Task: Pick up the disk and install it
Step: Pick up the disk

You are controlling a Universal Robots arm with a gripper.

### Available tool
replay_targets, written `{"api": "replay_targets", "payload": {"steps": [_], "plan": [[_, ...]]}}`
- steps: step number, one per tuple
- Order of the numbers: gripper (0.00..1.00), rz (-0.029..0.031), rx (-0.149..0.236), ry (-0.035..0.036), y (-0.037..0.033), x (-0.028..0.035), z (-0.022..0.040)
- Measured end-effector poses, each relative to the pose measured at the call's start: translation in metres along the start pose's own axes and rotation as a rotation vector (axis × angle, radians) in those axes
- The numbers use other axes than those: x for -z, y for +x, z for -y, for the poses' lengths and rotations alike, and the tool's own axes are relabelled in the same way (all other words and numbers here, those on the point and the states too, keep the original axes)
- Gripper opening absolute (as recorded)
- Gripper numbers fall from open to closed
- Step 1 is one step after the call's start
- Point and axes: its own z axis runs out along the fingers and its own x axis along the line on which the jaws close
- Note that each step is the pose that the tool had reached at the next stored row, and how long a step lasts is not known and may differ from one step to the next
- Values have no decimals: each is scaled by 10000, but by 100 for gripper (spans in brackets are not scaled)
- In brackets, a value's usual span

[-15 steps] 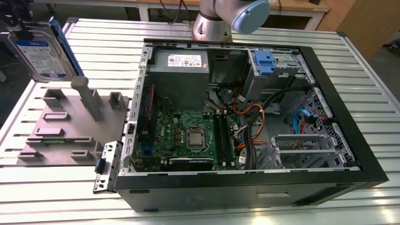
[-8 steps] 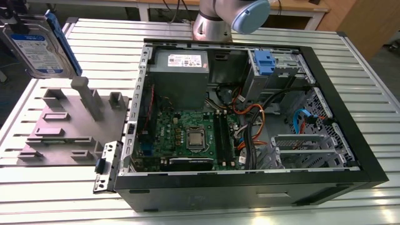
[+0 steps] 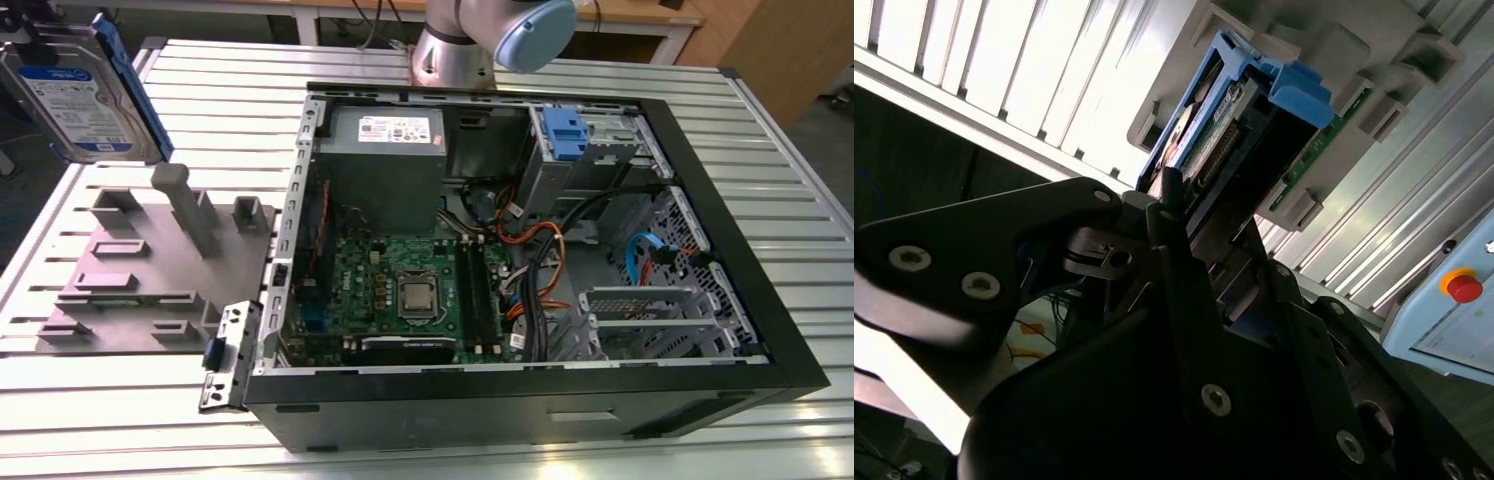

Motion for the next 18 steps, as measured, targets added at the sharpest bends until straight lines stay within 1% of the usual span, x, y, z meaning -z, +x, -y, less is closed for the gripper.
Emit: {"api": "replay_targets", "payload": {"steps": [6,9,12,18], "plan": [[35,1,0,0,0,0,0],[35,-1,0,-2,0,15,0],[35,0,0,0,-1,51,-1],[35,0,0,0,-4,144,-5]]}}
